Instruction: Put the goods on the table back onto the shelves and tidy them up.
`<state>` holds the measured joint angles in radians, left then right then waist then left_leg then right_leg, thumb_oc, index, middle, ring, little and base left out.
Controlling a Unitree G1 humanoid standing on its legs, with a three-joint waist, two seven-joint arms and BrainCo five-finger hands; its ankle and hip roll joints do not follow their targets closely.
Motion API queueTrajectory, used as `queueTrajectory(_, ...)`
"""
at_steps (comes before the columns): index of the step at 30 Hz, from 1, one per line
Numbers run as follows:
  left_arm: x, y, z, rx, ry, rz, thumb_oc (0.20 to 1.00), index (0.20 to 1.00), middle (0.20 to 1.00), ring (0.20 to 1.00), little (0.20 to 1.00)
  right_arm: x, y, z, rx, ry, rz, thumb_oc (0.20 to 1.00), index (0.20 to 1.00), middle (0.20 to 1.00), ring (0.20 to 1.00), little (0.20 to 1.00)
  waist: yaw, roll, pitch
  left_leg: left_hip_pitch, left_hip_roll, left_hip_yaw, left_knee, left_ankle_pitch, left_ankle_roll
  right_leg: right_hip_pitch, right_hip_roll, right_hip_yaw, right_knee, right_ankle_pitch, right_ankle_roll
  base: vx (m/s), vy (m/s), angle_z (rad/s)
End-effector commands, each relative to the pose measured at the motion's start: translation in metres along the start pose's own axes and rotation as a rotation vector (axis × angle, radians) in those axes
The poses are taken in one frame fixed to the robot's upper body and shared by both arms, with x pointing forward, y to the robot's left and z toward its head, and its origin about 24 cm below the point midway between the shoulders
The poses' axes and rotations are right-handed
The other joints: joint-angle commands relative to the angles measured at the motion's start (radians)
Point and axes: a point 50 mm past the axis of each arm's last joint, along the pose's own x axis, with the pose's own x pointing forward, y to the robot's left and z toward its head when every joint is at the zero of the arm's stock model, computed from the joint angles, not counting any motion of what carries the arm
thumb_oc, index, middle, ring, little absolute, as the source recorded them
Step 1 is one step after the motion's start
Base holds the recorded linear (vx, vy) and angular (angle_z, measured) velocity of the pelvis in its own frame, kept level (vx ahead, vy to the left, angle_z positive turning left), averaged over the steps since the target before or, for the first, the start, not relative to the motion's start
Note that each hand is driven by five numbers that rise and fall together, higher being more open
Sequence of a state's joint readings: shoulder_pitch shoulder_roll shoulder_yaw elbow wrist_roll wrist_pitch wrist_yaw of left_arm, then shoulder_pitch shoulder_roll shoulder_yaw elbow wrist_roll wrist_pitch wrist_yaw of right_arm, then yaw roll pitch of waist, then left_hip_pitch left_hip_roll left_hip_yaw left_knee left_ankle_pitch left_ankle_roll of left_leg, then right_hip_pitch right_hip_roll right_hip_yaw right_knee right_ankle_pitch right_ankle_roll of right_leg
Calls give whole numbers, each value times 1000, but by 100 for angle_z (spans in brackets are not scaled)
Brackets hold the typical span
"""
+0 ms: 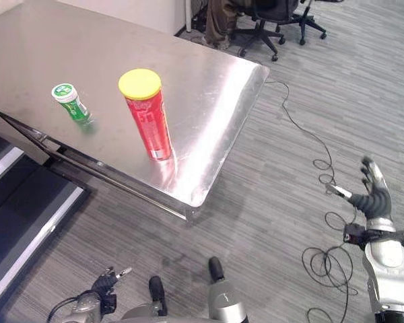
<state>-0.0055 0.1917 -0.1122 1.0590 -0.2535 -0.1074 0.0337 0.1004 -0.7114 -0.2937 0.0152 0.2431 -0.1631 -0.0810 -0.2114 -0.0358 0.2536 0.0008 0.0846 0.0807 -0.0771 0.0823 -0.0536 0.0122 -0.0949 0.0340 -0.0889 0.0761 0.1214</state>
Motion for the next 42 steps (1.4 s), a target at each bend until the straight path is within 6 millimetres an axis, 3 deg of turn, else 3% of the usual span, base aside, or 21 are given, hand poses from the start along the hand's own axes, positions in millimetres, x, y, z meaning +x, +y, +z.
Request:
queueTrajectory(1,4,16,17,110,-51,19,1000,1000,1000,1000,1000,25,-11,46,-85,-236,-75,1000,1000,1000,1000,1000,71,-16,-43,-31,16,-13,200,-236,-15,-9,-77,-24,111,-180,65,14,-22,34)
queueTrajectory(2,4,16,17,109,-51,19,1000,1000,1000,1000,1000,26,-11,46,-85,-237,-75,1000,1000,1000,1000,1000,69,-15,-42,-31,16,-14,201,-236,-15,-7,-77,-26,110,-180,65,18,-31,20)
queueTrajectory(3,4,14,17,120,-49,12,1000,1000,1000,1000,1000,32,-9,59,-102,-293,-69,1000,1000,1000,1000,1000,82,-13,-43,-31,15,-20,200,-236,-16,0,-77,-31,106,-182,64,15,-20,19)
queueTrajectory(5,4,13,18,144,-52,3,1000,1000,1000,1000,1000,46,-3,93,-109,-424,-8,1000,1000,1000,1000,1000,113,-12,-46,-28,11,-34,196,-232,-21,19,-80,-46,100,-187,61,37,-45,30)
queueTrajectory(6,3,16,15,145,-46,2,1000,1000,1000,1000,1000,52,10,113,-99,-498,102,1000,1000,1000,1000,1000,132,-13,-48,-29,11,-39,196,-228,-26,28,-83,-58,99,-190,59,31,-62,38)
queueTrajectory(8,2,18,12,141,-38,4,1000,1000,1000,1000,1000,57,18,123,-104,-534,146,1000,1000,1000,1000,1000,139,-13,-47,-29,12,-42,197,-227,-28,33,-84,-64,99,-192,58,13,-49,27)
queueTrajectory(10,0,22,2,151,-2,8,1000,1000,1000,1000,1000,62,46,146,-47,-615,285,1000,1000,1000,1000,1000,166,-14,-48,-26,12,-50,195,-224,-35,48,-86,-81,97,-198,54,31,-57,21)
queueTrajectory(14,-3,27,-7,141,26,30,1000,1000,1000,1000,1000,77,85,170,-8,-651,430,1000,1000,1000,1000,1000,195,-12,-49,-19,12,-60,190,-218,-41,67,-92,-105,92,-199,50,28,-33,16)
queueTrajectory(18,-5,31,-10,111,27,51,1000,1000,1000,1000,1000,85,98,180,2,-644,509,1000,1000,1000,1000,1000,209,-8,-48,-23,10,-79,175,-204,-49,72,-95,-127,92,-202,52,18,-17,19)
queueTrajectory(26,-8,32,-21,84,58,69,1000,1000,1000,1000,1000,82,90,175,-45,-638,501,1000,1000,1000,1000,1000,216,-3,-53,-24,-1,-108,166,-201,-52,93,-110,-169,98,-207,57,21,-21,21)
queueTrajectory(36,-6,29,-17,90,45,62,1000,1000,1000,1000,1000,79,95,172,-31,-633,530,1000,1000,1000,1000,1000,213,-1,-58,-13,2,-106,156,-200,-52,100,-110,-176,92,-204,60,0,0,0)
queueTrajectory(42,-6,29,-17,82,49,72,1000,1000,1000,1000,1000,73,87,167,14,-635,493,1000,1000,1000,1000,1000,203,-1,-61,-8,4,-95,152,-202,-49,94,-110,-169,92,-203,62,0,0,0)
